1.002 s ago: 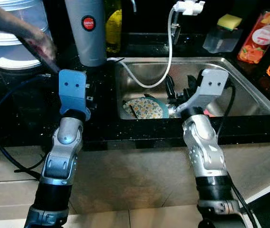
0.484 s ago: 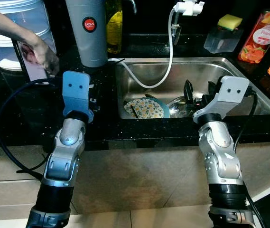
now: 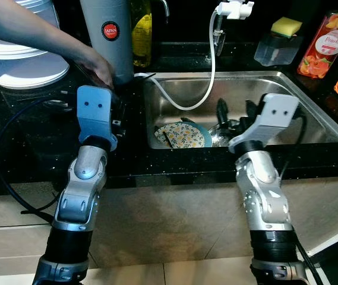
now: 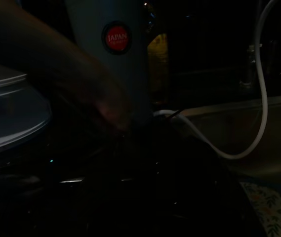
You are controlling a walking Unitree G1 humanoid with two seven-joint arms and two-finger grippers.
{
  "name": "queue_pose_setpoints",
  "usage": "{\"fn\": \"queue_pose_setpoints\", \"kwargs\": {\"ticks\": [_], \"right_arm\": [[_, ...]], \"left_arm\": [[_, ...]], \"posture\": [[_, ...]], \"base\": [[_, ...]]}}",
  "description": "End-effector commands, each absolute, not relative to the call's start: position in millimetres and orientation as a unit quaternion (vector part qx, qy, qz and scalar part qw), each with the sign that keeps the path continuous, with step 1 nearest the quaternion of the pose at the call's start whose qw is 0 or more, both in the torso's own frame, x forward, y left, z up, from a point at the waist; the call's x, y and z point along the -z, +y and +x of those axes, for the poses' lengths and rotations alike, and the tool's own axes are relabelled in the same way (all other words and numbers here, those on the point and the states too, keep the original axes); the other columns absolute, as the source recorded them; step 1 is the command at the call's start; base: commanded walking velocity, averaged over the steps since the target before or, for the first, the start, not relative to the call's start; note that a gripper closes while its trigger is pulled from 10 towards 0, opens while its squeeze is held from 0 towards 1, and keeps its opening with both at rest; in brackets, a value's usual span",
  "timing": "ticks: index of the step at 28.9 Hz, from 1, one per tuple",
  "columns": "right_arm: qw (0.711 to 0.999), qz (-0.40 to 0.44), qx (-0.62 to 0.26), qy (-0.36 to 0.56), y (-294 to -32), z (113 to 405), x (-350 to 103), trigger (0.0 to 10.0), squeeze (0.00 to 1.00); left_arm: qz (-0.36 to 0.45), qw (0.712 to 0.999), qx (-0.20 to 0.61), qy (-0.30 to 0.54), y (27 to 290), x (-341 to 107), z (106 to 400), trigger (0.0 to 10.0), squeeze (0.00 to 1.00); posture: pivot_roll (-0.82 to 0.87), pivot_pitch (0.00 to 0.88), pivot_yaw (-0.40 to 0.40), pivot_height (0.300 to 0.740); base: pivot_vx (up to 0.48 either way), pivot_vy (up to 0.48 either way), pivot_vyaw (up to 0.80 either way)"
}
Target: Kitchen organization
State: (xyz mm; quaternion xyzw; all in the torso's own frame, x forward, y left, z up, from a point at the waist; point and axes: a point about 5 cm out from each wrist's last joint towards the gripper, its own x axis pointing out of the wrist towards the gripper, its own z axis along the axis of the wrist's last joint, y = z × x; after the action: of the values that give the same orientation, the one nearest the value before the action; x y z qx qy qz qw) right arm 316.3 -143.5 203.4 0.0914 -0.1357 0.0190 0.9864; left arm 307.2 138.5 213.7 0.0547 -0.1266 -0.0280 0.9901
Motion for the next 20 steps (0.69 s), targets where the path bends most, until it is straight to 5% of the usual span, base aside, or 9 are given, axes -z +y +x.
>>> {"fn": "queue_pose_setpoints", "kwargs": {"ticks": [1,20], "right_arm": [[0.986,0.101,-0.007,-0.130,-148,318,-202,10.0,0.00],[0.986,0.095,-0.025,-0.136,-145,324,-205,10.0,0.00]], "left_arm": [[0.052,0.990,0.036,-0.122,133,-210,307,10.0,0.00],[0.028,0.991,0.034,-0.124,130,-209,318,10.0,0.00]], "posture": [[0.12,0.000,-0.024,0.740],[0.11,0.000,-0.036,0.740]], "base": [[0.000,0.000,0.00],[0.000,0.000,0.00]]}}
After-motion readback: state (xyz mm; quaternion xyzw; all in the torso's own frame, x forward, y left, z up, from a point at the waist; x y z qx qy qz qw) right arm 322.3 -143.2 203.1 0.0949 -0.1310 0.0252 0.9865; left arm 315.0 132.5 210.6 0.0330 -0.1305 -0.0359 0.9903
